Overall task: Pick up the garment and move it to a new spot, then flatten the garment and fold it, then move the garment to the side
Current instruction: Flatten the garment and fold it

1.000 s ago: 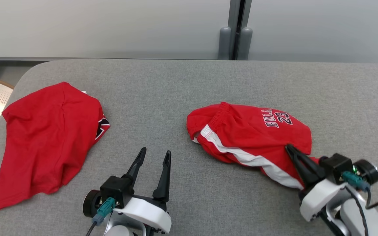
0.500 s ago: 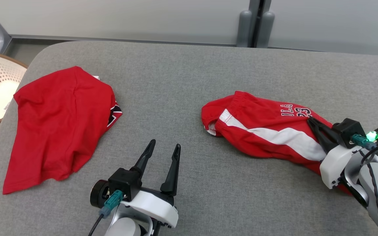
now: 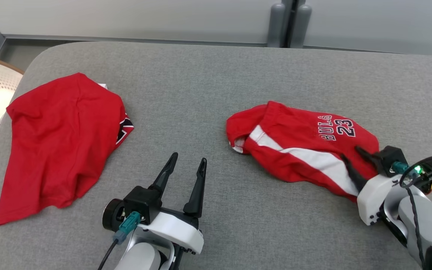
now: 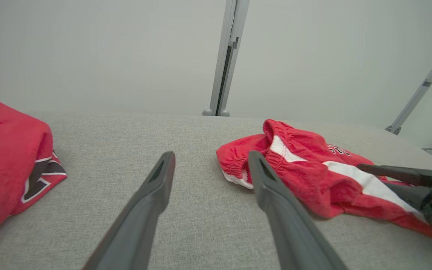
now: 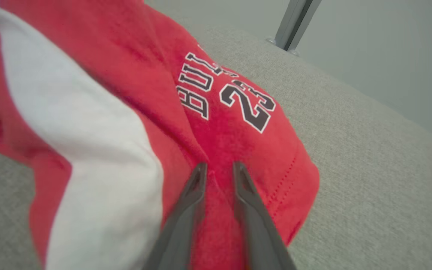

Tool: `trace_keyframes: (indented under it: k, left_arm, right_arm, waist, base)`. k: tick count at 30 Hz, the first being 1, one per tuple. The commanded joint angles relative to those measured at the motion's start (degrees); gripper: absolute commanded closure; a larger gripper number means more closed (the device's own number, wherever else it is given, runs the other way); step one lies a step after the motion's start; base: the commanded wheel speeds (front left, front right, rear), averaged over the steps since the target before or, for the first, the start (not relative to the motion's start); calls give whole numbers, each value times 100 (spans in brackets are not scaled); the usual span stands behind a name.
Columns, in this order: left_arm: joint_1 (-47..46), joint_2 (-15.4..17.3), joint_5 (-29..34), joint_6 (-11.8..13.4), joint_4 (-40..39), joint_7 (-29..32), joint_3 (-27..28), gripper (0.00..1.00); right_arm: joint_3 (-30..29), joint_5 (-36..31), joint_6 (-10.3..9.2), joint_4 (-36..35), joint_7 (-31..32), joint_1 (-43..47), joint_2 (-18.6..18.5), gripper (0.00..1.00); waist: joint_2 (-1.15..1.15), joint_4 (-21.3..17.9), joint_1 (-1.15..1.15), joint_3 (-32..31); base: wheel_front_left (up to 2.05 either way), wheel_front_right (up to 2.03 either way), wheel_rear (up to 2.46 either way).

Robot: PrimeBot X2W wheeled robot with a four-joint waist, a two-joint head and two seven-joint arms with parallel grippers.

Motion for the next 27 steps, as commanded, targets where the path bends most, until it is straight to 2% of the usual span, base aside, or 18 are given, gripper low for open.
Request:
trace_keyframes:
  k: [1, 4, 8, 13, 16, 18, 22, 27]
  left_arm:
    - [-56, 22, 64, 26, 13, -11, 65, 0]
    - [-11, 22, 102, -9, 47, -11, 133, 0]
    - [43, 22, 142, -32, 67, -11, 261, 0]
    - [117, 22, 204, -96, 30, -10, 490, 0]
    - [129, 22, 156, -123, -34, -11, 645, 0]
    - [136, 22, 217, -148, -16, -10, 741, 0]
    - [121, 22, 234, -203, 12, -7, 966, 0]
    - [257, 23, 195, -257, 12, -7, 1219, 0]
  right_arm:
    - [-21, 84, -2, 40, -91, -119, 74, 0]
    - [-8, 154, -2, 19, -144, -170, 93, 0]
    - [-312, 212, -2, -205, -158, -237, 81, 0]
    - [-1237, -62, -2, -1092, -157, 266, -14, 0]
    - [-1982, -441, -2, -1861, -158, 730, 120, 0]
    - [-2623, -690, -2, -2381, -157, 1248, 343, 0]
    - [-3459, -1259, -2, -3422, -148, 2259, 969, 0]
    - [-3868, -1673, -2, -4255, -148, 3294, 1639, 0]
  waist:
    - [0, -111, 0, -50]
    - [0, -236, 0, -150]
    - [0, -390, 0, -283]
    - [0, -684, 0, -487]
    - [0, -882, 0, -593]
    - [0, -1001, 0, -642]
    - [0, -1193, 0, -743]
    - [0, -1380, 0, -821]
  base:
    - [0, 0, 0]
    - [0, 0, 0]
    - [0, 0, 0]
    - [0, 0, 0]
    - [0, 0, 0]
    - [0, 0, 0]
    - [0, 0, 0]
    - [0, 0, 0]
